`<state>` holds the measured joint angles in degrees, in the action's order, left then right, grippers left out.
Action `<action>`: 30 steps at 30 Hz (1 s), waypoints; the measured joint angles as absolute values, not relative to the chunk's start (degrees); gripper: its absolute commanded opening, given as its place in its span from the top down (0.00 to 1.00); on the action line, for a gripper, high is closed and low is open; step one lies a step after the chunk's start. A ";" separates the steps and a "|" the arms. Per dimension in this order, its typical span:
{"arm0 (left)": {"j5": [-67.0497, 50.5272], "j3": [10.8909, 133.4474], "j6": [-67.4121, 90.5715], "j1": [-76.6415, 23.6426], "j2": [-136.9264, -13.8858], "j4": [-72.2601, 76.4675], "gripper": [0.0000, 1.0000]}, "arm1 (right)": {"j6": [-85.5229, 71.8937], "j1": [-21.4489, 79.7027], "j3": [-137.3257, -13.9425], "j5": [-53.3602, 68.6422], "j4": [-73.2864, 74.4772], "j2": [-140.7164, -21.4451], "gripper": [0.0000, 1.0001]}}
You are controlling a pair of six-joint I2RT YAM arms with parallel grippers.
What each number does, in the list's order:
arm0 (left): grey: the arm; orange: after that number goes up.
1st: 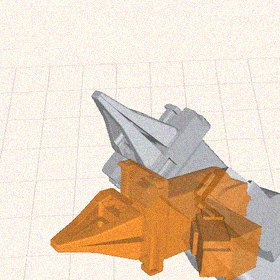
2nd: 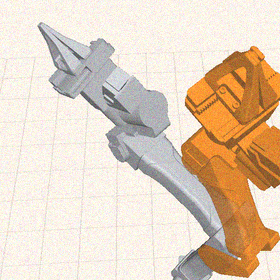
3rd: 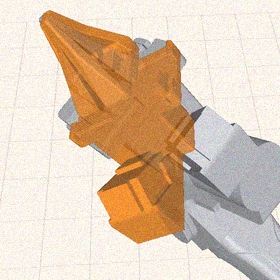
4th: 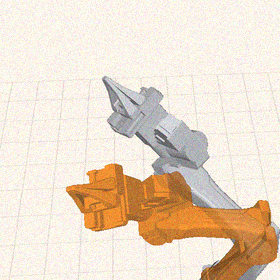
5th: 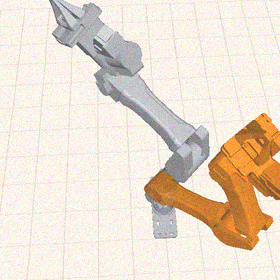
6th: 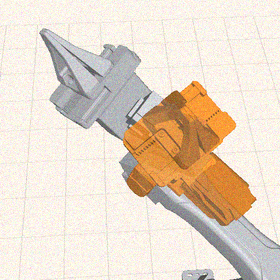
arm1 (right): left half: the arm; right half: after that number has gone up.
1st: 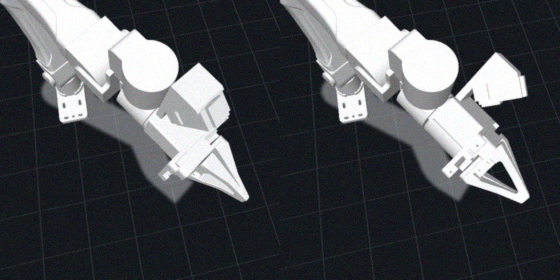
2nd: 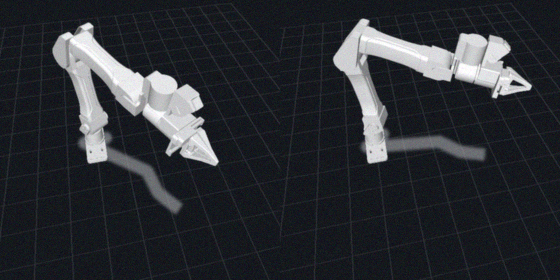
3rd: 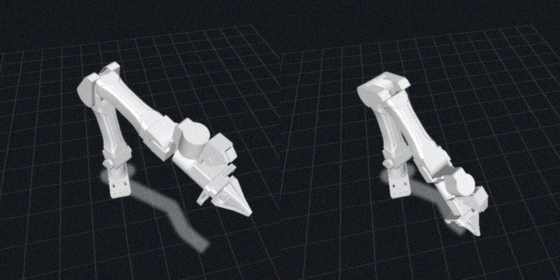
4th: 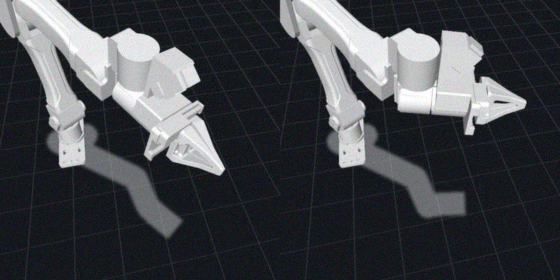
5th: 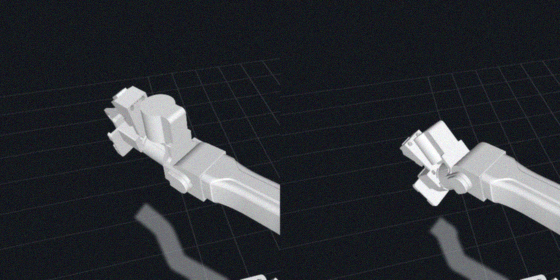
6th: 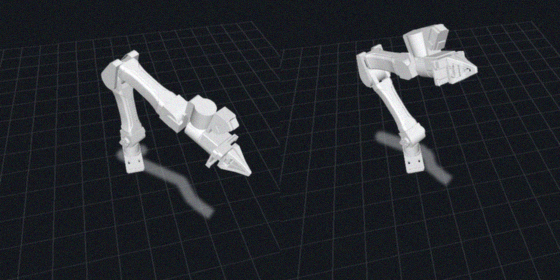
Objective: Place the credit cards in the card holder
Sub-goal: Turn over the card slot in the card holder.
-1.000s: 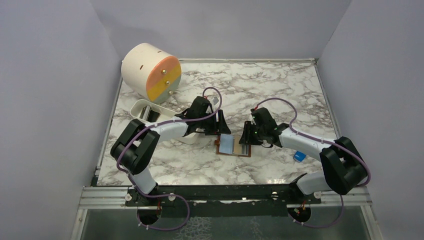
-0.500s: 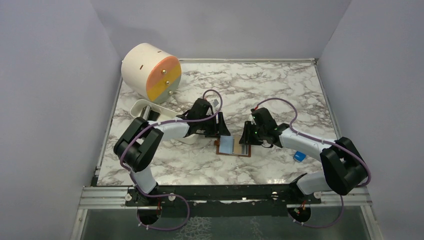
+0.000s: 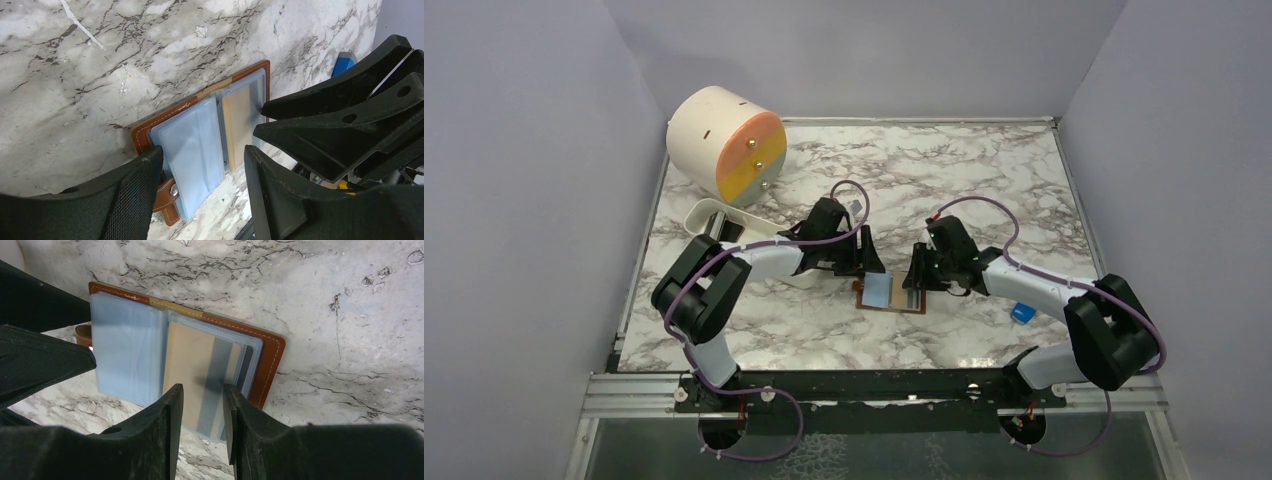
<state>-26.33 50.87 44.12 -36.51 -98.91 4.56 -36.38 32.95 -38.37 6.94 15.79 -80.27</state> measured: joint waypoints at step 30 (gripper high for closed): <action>-27.03 51.81 51.59 -43.81 -96.57 9.08 0.38 | -36.36 32.95 -37.74 4.16 17.69 -74.78 0.65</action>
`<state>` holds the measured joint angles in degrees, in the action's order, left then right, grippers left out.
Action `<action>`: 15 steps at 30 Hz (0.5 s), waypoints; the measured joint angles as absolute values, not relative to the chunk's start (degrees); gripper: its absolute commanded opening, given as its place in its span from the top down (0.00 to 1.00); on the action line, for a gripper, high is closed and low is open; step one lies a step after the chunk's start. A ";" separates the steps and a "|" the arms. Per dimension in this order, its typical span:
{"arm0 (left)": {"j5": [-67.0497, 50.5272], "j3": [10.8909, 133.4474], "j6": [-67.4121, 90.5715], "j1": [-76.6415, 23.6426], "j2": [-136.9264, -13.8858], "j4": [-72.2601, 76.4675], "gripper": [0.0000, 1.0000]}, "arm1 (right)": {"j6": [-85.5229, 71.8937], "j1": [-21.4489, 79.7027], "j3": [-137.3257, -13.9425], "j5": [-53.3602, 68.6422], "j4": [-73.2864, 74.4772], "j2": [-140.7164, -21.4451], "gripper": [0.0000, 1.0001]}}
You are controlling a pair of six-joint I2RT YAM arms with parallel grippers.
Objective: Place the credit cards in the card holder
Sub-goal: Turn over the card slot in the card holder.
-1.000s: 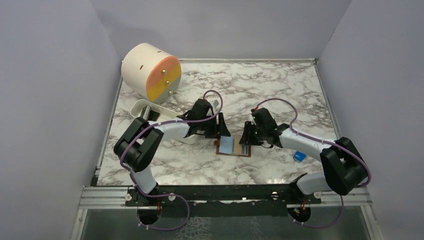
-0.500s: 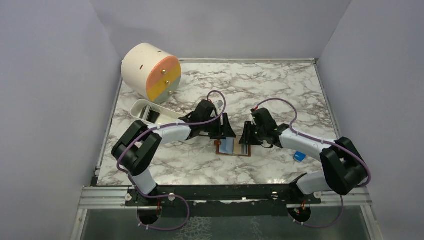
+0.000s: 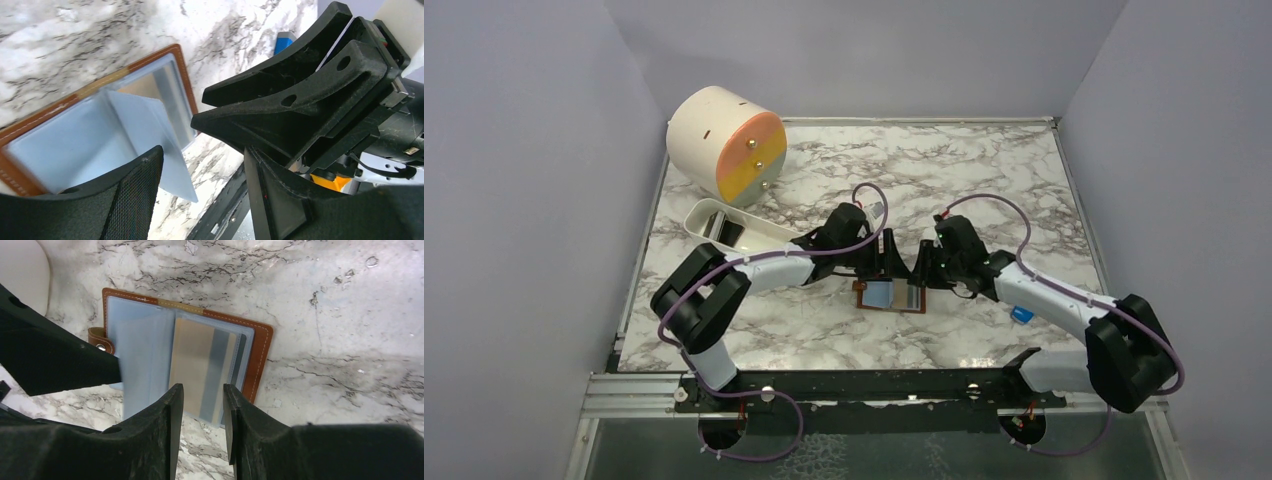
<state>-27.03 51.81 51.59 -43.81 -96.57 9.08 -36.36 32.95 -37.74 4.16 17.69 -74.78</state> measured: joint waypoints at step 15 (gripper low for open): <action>-27.64 53.06 53.30 -45.76 -99.50 12.38 0.39 | -36.64 32.95 -37.74 -0.34 23.35 -66.43 0.65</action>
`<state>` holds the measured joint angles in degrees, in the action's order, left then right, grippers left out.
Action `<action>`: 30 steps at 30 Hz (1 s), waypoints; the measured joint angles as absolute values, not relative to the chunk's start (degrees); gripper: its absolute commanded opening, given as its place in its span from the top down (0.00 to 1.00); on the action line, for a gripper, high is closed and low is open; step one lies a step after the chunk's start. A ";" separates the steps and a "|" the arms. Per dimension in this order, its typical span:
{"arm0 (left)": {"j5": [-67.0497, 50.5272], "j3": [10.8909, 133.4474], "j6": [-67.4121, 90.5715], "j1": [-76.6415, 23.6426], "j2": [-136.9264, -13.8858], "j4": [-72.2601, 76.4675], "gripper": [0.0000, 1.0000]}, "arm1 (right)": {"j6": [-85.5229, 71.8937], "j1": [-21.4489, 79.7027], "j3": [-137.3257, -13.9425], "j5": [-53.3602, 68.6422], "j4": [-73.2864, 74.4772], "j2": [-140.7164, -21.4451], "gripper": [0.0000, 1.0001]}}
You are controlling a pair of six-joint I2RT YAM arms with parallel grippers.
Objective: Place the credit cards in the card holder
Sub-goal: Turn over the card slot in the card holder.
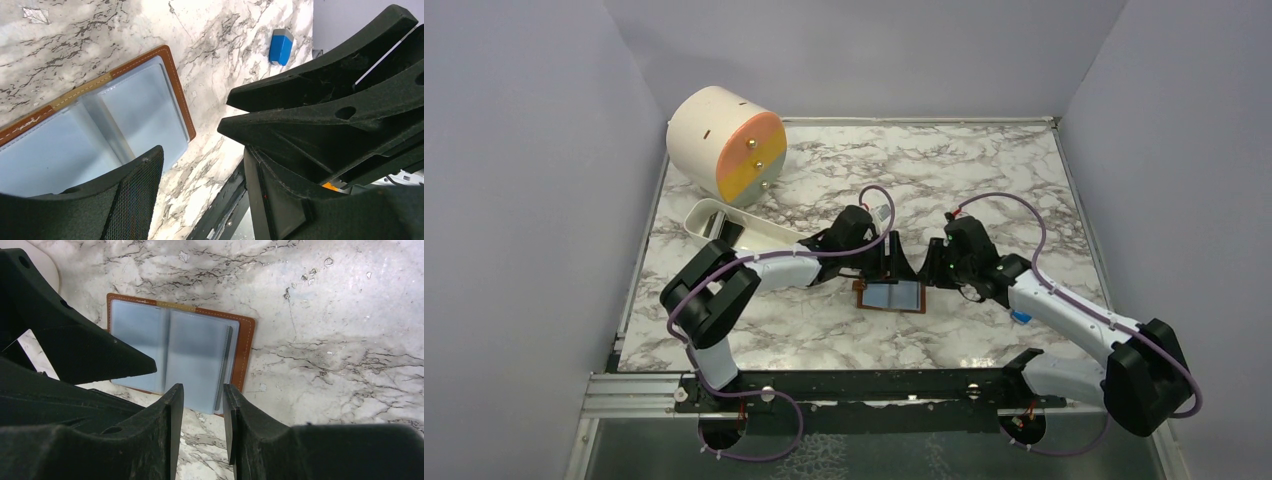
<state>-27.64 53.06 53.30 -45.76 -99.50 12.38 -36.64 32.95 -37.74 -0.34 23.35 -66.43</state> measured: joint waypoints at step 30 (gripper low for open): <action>3.79 66.13 5.28 -23.97 -77.95 -28.97 0.41 | -35.66 32.95 -37.85 5.58 20.08 -73.21 0.67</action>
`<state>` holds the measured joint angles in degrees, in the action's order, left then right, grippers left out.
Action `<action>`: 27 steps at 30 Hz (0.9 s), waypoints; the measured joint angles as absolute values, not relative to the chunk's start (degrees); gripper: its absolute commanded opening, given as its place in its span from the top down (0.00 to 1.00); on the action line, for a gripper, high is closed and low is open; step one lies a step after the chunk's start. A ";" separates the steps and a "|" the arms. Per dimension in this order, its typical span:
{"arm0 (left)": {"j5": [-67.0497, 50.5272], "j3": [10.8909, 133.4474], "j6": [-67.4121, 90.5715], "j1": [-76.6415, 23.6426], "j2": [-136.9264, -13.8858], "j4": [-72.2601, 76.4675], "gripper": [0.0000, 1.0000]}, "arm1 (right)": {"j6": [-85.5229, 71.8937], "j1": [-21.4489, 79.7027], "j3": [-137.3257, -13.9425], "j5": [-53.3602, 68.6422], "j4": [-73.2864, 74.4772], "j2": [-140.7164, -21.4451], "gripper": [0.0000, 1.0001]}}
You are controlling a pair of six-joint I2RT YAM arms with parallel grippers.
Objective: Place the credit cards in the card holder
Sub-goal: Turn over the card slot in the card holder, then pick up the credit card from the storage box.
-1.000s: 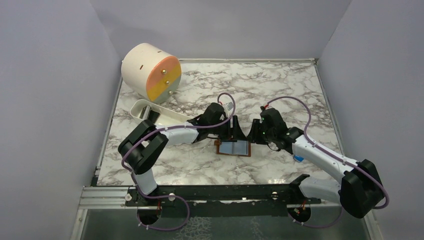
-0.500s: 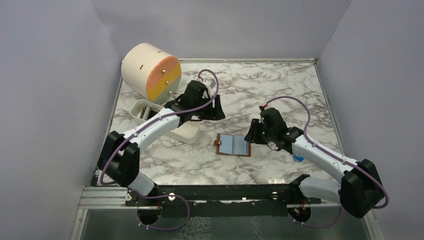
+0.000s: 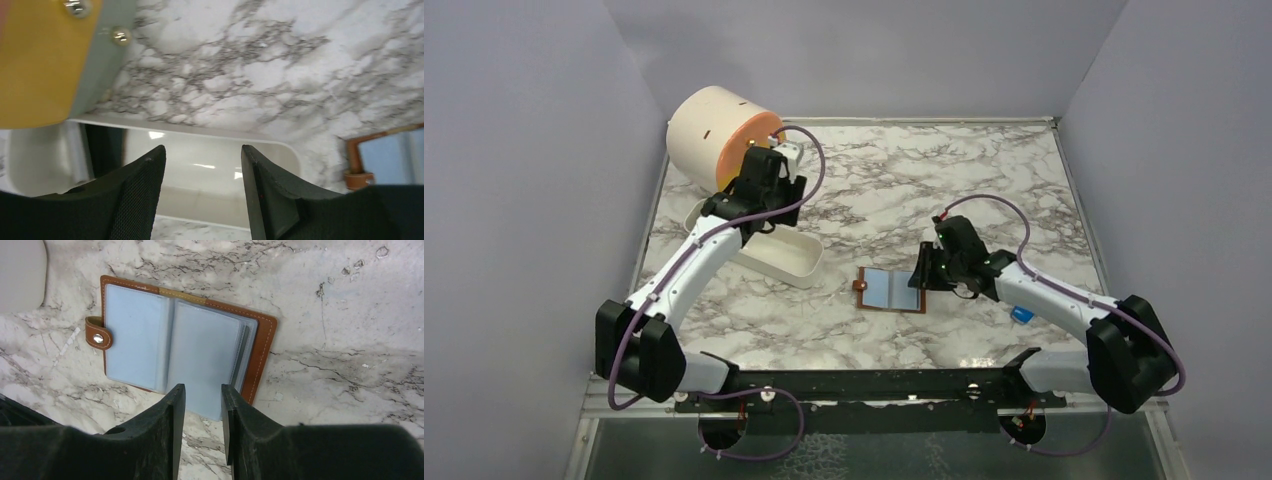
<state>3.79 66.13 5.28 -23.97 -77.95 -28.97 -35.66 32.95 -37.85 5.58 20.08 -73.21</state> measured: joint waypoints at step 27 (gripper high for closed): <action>15.94 56.25 -8.75 -3.07 -83.26 -20.78 0.48 | -30.63 32.95 -40.14 9.19 19.53 -76.51 0.67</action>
<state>15.94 56.25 -8.75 -3.07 -83.26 -20.78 -30.63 32.95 -40.14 9.19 19.53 -76.51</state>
